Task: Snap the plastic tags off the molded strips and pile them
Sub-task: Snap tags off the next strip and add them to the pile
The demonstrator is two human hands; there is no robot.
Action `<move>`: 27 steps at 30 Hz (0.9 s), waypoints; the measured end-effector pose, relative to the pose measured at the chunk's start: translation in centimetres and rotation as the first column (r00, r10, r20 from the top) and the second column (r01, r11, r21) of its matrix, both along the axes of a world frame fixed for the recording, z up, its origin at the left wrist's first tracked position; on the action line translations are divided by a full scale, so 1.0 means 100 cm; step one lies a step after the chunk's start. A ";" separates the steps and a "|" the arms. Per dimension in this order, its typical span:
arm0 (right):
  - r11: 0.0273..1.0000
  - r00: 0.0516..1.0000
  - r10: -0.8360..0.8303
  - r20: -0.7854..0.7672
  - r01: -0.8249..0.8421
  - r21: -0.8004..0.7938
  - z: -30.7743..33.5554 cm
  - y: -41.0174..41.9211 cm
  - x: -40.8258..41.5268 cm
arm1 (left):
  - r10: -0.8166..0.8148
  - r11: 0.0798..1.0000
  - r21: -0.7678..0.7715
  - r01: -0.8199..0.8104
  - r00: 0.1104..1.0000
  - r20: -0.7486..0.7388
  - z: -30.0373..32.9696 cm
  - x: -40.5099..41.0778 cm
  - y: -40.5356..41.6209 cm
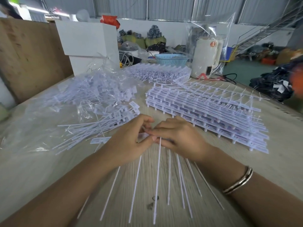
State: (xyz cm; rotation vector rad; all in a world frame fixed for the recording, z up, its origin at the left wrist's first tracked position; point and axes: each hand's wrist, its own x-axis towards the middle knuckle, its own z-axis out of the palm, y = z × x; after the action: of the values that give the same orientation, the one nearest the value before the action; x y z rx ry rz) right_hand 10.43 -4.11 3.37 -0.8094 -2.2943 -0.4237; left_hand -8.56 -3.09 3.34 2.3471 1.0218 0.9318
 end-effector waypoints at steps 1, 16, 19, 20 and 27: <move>1.000 1.000 0.012 -0.023 -0.012 0.013 0.000 0.002 0.002 | -0.007 1.000 -0.030 0.006 0.999 -0.046 0.002 -0.004 0.002; 0.898 0.895 -0.056 -0.443 -0.149 -0.414 -0.008 0.006 0.010 | -0.084 0.994 0.062 0.086 0.996 -0.032 0.004 -0.019 0.012; 0.792 0.720 -0.209 -0.662 -0.273 -0.547 -0.007 0.004 0.016 | -0.058 0.994 0.087 0.061 0.998 -0.037 0.005 -0.022 0.014; 0.797 0.707 -0.222 -0.671 -0.265 -0.543 -0.006 0.004 0.019 | -0.061 0.995 0.081 0.062 0.998 -0.022 0.005 -0.024 0.015; 0.899 0.958 -0.139 -0.251 0.016 -0.438 -0.005 0.008 0.035 | -0.019 0.992 0.121 0.025 0.999 -0.050 0.002 -0.025 0.016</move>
State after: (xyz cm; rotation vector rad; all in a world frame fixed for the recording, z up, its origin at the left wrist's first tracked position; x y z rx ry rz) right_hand 13.89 -3.34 2.83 -1.1038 -2.1175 0.1746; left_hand -11.10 -1.49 3.57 2.4876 0.9812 0.9583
